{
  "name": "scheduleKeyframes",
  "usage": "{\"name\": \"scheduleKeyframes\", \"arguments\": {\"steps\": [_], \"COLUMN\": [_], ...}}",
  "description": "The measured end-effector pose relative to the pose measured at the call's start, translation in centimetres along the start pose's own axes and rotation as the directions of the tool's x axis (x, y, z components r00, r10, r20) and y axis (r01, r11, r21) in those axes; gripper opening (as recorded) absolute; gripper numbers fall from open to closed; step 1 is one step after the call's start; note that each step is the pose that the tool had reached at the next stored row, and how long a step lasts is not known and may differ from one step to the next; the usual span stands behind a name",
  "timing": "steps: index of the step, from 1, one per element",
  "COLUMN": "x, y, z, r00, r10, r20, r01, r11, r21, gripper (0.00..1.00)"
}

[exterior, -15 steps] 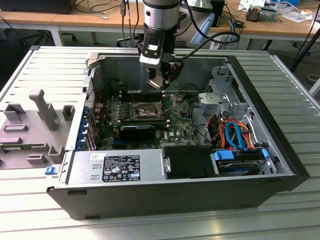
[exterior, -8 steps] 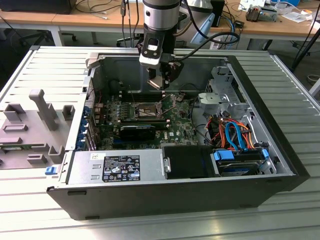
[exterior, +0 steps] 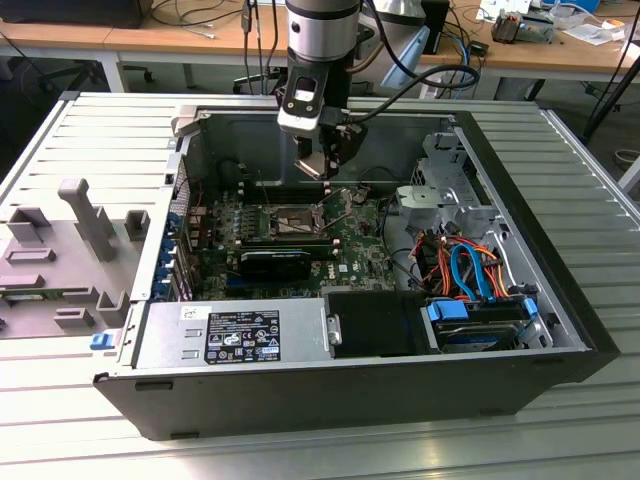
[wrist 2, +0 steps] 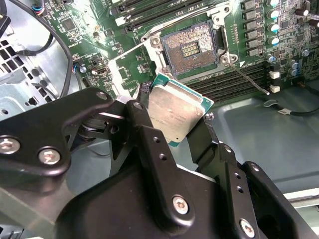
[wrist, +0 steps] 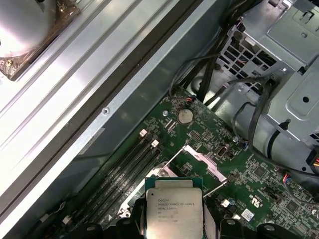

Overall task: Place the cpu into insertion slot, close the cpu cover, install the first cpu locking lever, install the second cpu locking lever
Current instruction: 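Place the cpu into insertion slot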

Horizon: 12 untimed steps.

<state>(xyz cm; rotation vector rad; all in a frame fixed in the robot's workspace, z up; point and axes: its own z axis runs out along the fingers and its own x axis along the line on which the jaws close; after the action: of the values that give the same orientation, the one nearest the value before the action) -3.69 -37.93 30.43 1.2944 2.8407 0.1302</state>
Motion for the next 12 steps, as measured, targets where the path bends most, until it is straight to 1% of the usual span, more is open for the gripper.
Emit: {"name": "scheduleKeyframes", "arguments": {"steps": [12], "x": [0.0], "y": [0.0], "z": [0.07], "r00": [0.9998], "r10": [0.022], "r20": [0.0018], "r01": [-0.022], "r11": [0.9998], "r21": [-0.0005], "gripper": [0.55]}}
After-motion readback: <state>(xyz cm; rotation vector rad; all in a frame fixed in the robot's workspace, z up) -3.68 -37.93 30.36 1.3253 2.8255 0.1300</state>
